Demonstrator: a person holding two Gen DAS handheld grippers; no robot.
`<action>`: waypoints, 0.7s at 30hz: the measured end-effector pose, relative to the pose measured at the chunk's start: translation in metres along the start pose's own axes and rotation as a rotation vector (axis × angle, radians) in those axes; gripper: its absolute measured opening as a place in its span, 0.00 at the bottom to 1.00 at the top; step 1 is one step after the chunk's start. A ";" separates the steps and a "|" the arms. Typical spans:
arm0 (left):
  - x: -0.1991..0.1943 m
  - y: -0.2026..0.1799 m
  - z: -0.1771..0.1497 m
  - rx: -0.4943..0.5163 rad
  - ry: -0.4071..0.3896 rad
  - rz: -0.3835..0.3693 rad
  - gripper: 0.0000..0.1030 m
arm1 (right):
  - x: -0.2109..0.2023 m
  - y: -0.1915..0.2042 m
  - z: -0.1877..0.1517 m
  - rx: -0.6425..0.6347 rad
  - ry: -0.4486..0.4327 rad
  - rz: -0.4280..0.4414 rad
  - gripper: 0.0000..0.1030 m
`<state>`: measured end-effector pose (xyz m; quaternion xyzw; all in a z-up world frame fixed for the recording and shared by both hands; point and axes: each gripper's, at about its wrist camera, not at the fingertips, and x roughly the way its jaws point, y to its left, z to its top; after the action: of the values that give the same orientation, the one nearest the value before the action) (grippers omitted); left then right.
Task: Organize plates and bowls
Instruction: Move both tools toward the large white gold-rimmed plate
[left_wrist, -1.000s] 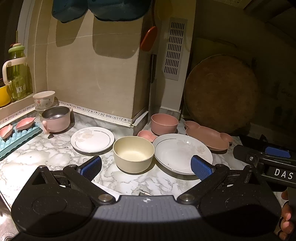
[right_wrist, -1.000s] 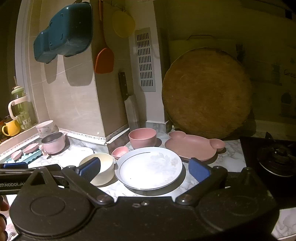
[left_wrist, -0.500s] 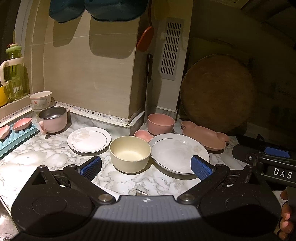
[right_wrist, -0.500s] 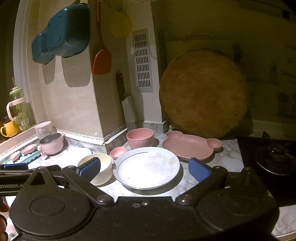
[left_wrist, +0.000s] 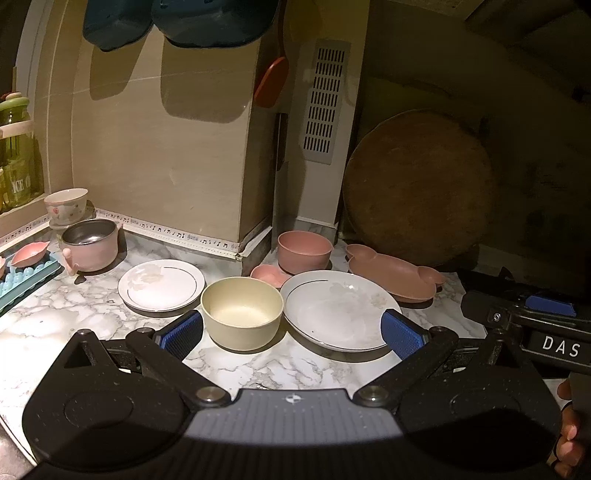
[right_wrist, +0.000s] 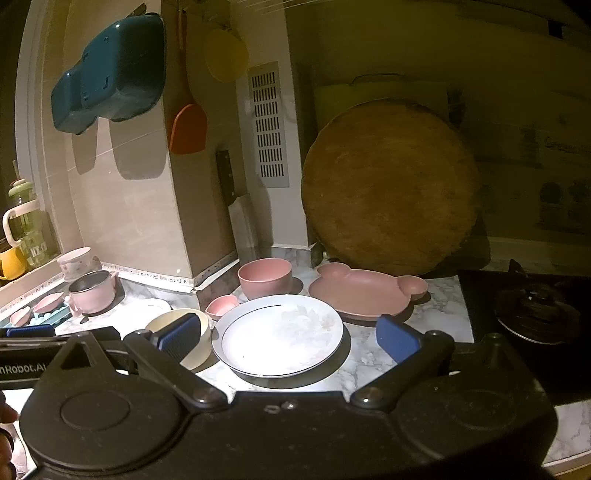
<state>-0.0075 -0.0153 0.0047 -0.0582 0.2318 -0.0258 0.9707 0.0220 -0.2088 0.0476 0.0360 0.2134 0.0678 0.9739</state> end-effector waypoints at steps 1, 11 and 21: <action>-0.001 0.000 0.000 0.000 -0.002 -0.001 1.00 | 0.000 -0.001 0.000 0.001 -0.002 -0.001 0.99; -0.003 -0.001 0.002 0.001 -0.014 0.004 1.00 | -0.004 -0.001 -0.002 0.000 -0.016 0.001 0.98; 0.000 -0.003 0.003 0.007 -0.016 0.001 1.00 | -0.006 -0.002 -0.002 0.003 -0.022 0.002 0.99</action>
<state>-0.0060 -0.0176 0.0073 -0.0552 0.2242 -0.0258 0.9726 0.0159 -0.2117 0.0480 0.0382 0.2030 0.0681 0.9761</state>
